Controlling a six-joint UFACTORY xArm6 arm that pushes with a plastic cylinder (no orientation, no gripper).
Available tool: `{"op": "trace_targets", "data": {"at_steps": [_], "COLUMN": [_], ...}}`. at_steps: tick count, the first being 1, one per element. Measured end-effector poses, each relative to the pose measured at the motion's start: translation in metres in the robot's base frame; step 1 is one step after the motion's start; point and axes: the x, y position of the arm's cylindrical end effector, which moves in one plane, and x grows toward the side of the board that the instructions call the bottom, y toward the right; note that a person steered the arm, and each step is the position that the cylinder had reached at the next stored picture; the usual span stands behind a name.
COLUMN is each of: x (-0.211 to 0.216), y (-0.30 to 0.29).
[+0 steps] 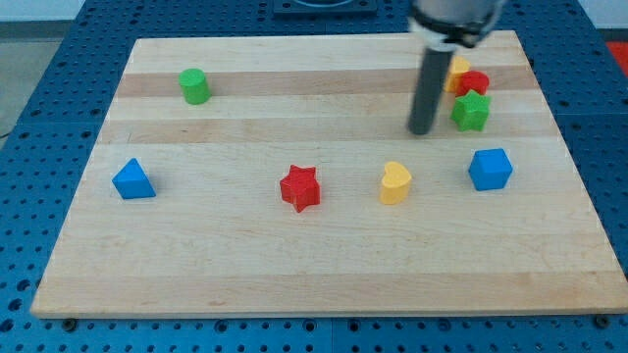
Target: Push yellow heart in between the green star and the blue cube
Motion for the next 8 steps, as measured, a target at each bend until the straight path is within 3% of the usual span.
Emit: {"op": "trace_targets", "data": {"at_steps": [1,2,5,8], "x": [0.007,0.045,0.128,0.067], "y": [-0.085,-0.107,-0.054,0.008]}}
